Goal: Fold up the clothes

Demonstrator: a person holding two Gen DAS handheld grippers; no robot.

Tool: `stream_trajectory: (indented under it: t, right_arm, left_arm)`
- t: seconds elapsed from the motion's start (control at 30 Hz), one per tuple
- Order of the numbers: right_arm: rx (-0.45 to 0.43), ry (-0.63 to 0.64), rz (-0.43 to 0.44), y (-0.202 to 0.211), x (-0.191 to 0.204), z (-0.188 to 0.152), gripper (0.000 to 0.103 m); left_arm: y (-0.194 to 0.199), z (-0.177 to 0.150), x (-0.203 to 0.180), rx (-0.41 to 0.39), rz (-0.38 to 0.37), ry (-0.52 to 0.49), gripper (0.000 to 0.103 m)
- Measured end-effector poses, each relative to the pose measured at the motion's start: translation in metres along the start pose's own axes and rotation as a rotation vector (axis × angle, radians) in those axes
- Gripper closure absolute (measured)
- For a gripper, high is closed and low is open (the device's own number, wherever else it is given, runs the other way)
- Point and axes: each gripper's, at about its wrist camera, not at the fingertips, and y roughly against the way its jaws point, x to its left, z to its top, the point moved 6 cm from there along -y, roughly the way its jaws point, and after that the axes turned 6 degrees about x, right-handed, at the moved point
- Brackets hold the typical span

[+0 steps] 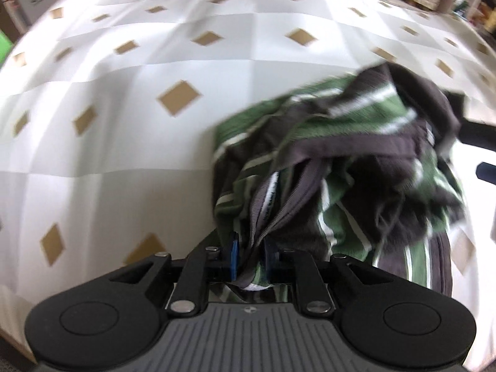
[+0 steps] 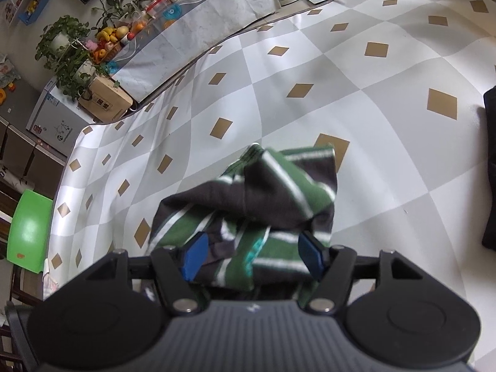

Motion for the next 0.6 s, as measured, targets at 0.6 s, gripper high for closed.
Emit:
stream_trajectory:
  t: [0.6]
  right_arm:
    - [-0.013,0.145,-0.111,-0.031,0.033,-0.003,0.035]
  left_arm:
    - [-0.003,-0.002,0.038,0.034,-0.056,0.106,0.06]
